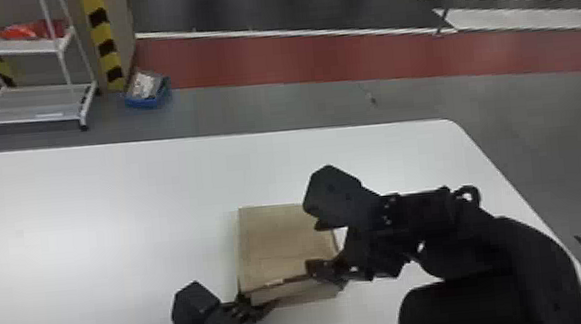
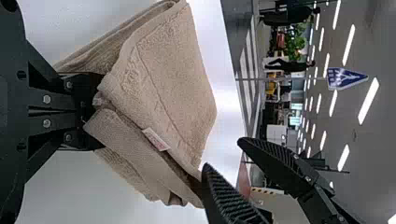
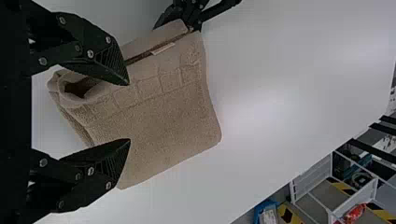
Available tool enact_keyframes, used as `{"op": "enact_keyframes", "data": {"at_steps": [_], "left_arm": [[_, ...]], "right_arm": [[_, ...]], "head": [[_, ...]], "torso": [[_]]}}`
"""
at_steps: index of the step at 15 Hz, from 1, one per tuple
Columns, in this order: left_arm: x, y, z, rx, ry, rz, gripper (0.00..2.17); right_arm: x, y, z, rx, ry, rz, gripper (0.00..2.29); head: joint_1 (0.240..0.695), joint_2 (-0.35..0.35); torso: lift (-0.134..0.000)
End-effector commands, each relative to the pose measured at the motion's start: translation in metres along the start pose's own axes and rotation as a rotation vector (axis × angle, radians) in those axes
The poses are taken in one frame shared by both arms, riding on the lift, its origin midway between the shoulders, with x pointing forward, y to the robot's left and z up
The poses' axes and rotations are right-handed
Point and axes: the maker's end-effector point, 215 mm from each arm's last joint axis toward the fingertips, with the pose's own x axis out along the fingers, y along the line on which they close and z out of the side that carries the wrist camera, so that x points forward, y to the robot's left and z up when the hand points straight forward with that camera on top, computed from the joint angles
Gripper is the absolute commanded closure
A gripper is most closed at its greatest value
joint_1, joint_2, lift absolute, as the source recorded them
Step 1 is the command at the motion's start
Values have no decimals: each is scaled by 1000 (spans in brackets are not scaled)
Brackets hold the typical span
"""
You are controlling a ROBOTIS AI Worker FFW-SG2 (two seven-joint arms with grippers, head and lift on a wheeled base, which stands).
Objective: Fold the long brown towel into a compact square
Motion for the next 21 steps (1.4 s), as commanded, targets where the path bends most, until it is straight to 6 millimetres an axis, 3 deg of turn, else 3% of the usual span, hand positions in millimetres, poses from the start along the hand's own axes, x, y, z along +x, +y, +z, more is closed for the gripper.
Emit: {"op": "enact_keyframes", "data": {"at_steps": [1, 2, 4, 8, 13, 14, 17, 18, 21], "left_arm": [[1, -1, 1, -1, -3, 0, 2145], [1, -2, 1, 0, -2, -1, 2145], [1, -1, 0, 0, 1, 0, 2145], [0, 1, -1, 2, 3, 4, 2145], [-4, 1, -6, -4, 50, 5, 2101], [-7, 4, -10, 1, 80, 13, 1831], [-11, 0, -4, 54, 90, 10, 461], [-12, 0, -7, 62, 103, 11, 151], [-17, 5, -17, 61, 162, 12, 60]], "right_arm": [[-4, -20, -1, 44, -26, -41, 1706], [-4, -25, -3, 55, -31, -55, 1865], [6, -15, -10, 0, -6, -38, 2020], [30, 18, -21, -57, 45, 25, 2024], [42, 19, -33, -76, 85, 6, 2020], [45, 18, -38, -74, 96, 0, 2020], [53, 20, -38, -83, 98, 1, 2020], [54, 22, -36, -82, 94, 1, 2020], [54, 22, -32, -77, 85, 0, 2020]], "head": [[695, -184], [695, -187], [695, -199], [695, -196], [695, -182], [695, -184], [695, -186], [695, -185], [695, -177]], "torso": [[-125], [-125], [-125], [-125], [-125], [-125], [-125], [-125], [-125]]}}
